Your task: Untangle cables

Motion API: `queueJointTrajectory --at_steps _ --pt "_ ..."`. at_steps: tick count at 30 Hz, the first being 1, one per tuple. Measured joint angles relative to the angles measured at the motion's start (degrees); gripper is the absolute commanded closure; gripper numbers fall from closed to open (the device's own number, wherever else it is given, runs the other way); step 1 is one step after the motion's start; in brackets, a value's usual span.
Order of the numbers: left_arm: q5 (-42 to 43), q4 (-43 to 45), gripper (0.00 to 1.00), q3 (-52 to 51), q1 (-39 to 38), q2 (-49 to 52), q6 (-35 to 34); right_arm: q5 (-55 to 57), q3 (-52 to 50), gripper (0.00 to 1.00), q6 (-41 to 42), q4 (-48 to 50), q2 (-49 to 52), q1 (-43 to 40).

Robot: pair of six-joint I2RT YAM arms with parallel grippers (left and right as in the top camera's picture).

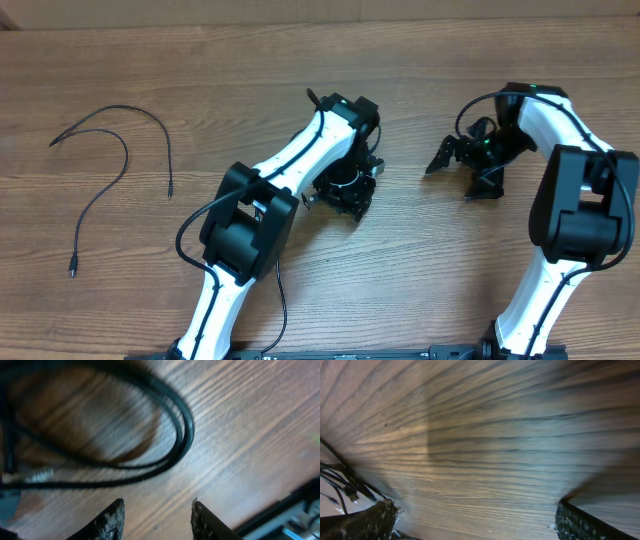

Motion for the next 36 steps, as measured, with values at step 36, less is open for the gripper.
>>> queueJointTrajectory --at_steps 36 --pt "-2.86 10.56 0.96 -7.45 -0.31 -2.14 2.36 0.02 0.00 0.00 0.44 0.37 0.02 0.00"
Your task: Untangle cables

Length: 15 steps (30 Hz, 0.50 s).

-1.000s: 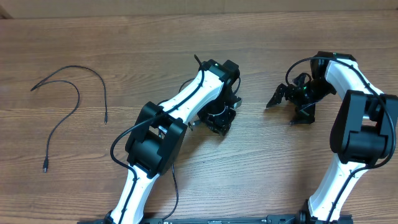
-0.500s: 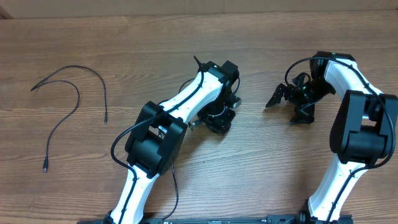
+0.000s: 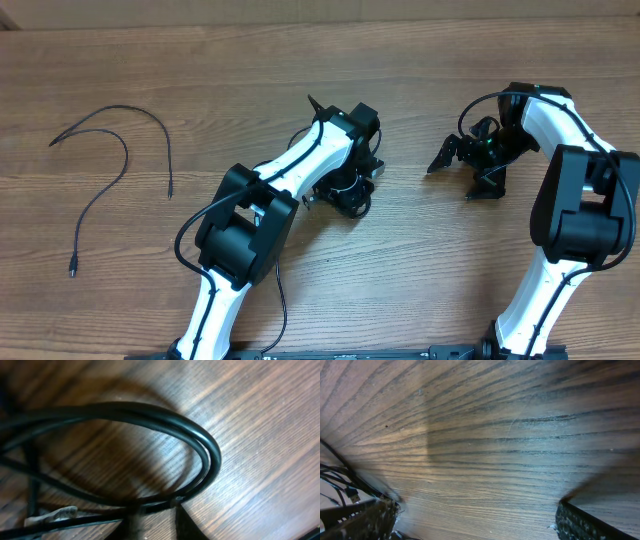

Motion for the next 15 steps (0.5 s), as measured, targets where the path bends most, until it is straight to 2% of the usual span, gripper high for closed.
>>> queueJointTrajectory --at_steps 11,15 --pt "0.02 -4.07 0.96 3.45 -0.02 0.02 1.05 -0.07 0.00 0.00 0.02 0.66 -0.11 0.37" --pt "0.04 -3.19 0.89 6.80 -0.02 0.00 -0.33 -0.15 -0.09 0.00 0.04 1.81 -0.35 1.27"
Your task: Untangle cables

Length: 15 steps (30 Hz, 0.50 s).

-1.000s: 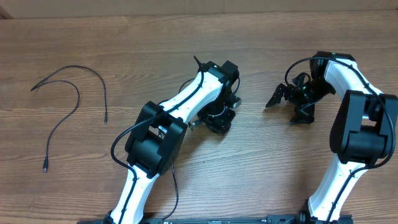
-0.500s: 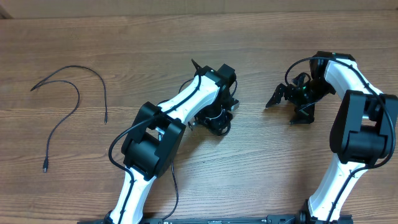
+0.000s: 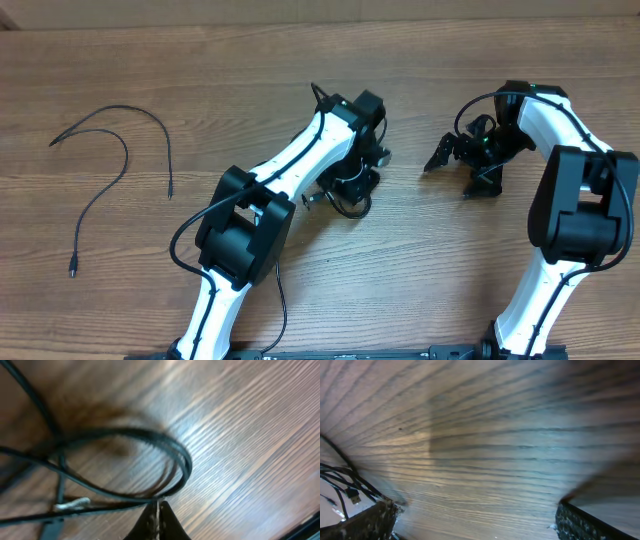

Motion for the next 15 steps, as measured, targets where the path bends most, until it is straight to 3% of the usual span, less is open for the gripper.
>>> queueJointTrajectory --at_steps 4,7,15 --pt "0.02 0.74 0.74 0.24 -0.02 0.02 -1.84 -0.11 -0.90 0.00 -0.02 1.27 -0.63 0.33" --pt "-0.02 2.49 0.67 0.24 -0.02 0.00 -4.09 -0.31 -1.29 0.00 0.00 1.86 -0.83 0.33" --pt "0.00 3.93 0.60 0.24 -0.13 0.02 -11.10 -0.35 -1.64 0.00 0.26 2.25 -1.07 0.33"
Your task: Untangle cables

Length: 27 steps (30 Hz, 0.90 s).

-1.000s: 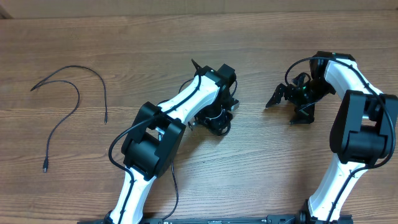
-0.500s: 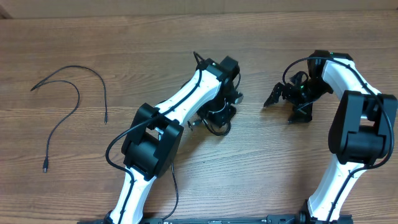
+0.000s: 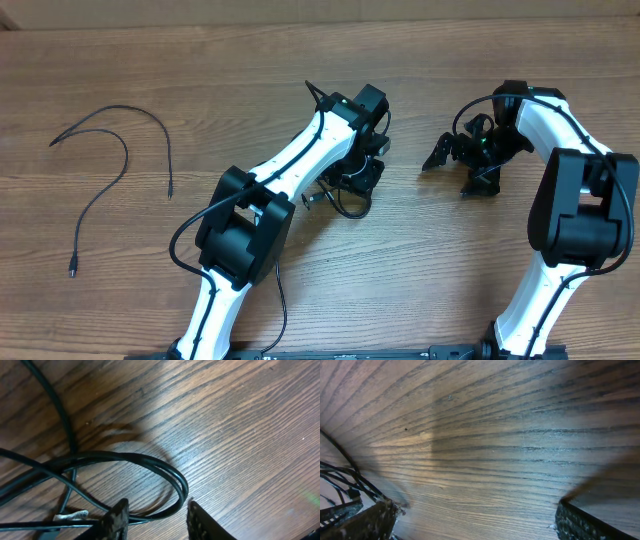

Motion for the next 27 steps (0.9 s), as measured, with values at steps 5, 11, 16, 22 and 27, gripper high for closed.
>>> queueJointTrajectory --at_steps 5,11,16,22,27 --pt "-0.02 0.59 0.60 0.00 -1.18 0.00 -1.36 0.02 0.00 0.00 0.13 0.02 0.00 0.00" --pt "-2.93 0.76 0.60 0.00 -2.38 0.00 -6.97 0.02 0.00 0.00 0.11 0.00 0.00 0.00" --pt "-5.66 0.79 0.60 0.00 -2.38 0.00 -11.65 0.04 0.00 0.00 0.11 0.00 0.00 0.00" --pt "-7.52 0.98 0.58 -0.02 -2.40 0.00 -14.27 -0.09 -0.04 0.00 0.31 0.55 -0.04 0.00" --pt "-7.96 2.32 0.49 -1.09 -2.51 0.00 -16.13 -1.11 -0.13 0.00 0.59 4.79 -0.48 0.00"
